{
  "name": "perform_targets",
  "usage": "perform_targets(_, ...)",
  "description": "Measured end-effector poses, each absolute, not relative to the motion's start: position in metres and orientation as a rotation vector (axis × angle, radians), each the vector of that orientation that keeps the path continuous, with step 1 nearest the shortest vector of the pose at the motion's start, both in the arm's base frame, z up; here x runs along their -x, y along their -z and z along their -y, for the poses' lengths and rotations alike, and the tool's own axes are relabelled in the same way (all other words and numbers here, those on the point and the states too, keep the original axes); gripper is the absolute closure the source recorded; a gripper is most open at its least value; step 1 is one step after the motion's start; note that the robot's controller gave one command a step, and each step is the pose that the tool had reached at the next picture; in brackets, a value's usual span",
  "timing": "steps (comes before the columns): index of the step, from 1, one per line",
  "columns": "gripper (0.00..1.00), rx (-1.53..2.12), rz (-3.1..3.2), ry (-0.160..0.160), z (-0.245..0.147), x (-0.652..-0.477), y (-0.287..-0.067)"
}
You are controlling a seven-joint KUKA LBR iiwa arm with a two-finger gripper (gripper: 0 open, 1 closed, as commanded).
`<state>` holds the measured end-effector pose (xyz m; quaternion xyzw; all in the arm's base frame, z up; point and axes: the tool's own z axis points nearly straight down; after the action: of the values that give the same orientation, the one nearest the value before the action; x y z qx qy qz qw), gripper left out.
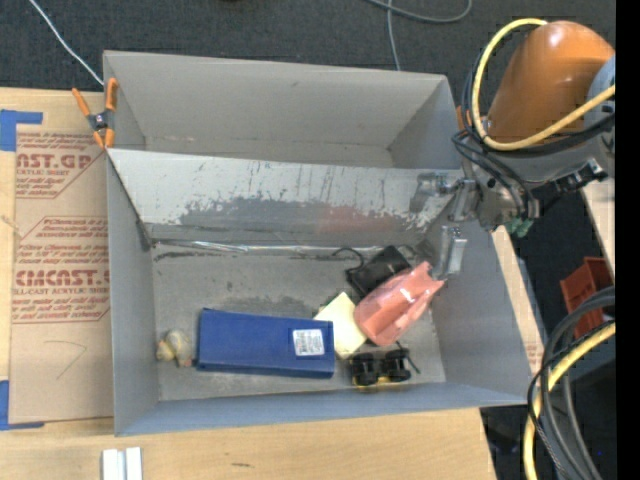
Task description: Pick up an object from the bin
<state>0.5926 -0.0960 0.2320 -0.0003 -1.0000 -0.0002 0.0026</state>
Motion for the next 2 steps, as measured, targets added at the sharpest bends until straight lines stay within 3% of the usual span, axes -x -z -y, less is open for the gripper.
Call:
perform_targets(1, 0.0, -0.002, 3.144, -0.001, 0.096, -0.594, -0.237)
perform_targets(2, 0.0, -0.416, 3.115, 0.0, 0.096, -0.577, -0.148)
